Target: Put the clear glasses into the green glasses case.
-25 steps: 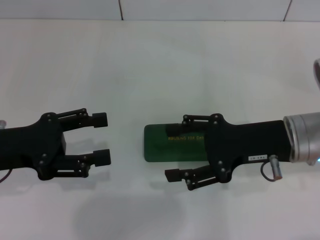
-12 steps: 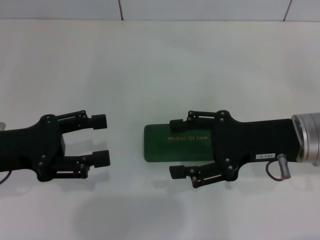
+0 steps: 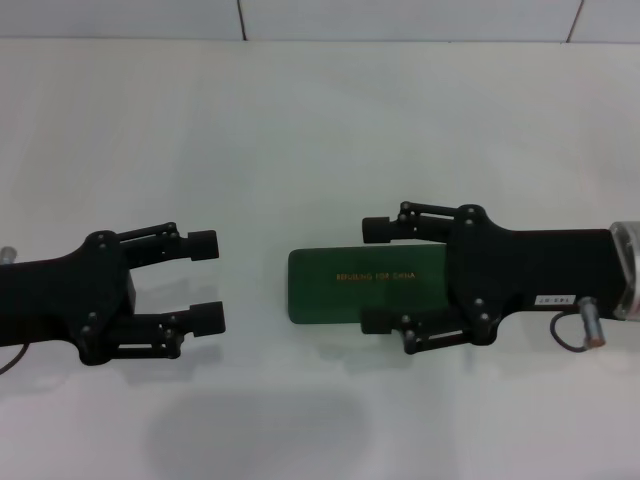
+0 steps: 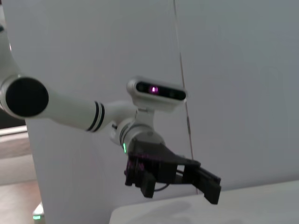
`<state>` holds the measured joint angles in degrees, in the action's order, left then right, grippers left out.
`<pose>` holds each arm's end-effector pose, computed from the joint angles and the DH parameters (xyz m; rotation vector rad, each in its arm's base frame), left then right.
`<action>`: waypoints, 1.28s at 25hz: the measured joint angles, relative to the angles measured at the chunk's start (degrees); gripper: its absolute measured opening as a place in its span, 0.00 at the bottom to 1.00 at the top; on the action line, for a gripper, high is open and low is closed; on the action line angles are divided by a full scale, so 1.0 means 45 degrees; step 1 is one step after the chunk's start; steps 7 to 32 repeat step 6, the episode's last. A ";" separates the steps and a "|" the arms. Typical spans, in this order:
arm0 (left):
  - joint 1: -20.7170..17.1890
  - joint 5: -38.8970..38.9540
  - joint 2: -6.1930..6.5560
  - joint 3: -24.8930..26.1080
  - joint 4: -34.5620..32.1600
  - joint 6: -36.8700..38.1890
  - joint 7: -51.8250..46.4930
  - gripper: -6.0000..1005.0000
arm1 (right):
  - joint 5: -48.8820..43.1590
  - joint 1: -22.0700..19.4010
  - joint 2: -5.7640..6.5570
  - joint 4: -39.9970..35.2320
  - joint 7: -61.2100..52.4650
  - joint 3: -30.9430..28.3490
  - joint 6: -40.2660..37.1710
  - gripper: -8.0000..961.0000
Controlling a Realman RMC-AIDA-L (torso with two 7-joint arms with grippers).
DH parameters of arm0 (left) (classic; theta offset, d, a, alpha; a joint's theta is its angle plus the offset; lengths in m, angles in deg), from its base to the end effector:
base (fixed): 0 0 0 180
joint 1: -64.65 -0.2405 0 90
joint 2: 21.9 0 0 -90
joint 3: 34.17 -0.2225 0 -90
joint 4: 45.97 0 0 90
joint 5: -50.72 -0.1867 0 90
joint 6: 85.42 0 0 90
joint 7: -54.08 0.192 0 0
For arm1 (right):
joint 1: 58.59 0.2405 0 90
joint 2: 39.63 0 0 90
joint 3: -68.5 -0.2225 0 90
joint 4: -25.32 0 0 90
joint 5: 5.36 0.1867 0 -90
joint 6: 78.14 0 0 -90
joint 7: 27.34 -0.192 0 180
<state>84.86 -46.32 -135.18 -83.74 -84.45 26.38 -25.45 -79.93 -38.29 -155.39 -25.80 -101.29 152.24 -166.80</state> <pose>-0.1906 0.2368 0.0204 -2.8717 -0.5616 -1.1105 0.1194 0.2574 -0.0390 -2.9090 0.1548 1.0717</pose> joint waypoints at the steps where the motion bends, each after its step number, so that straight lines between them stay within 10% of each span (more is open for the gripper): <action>1: 0.0009 0.0000 -0.0013 0.0000 0.0000 0.0000 0.0005 0.85 | 0.0035 0.0000 -0.0003 0.0069 0.0023 -0.0081 -0.0102 0.90; 32: 0.0065 -0.0006 -0.0089 0.0001 0.0000 -0.0001 0.0033 0.85 | 0.0137 -0.0001 -0.0001 0.0231 0.0067 -0.0195 -0.0453 0.90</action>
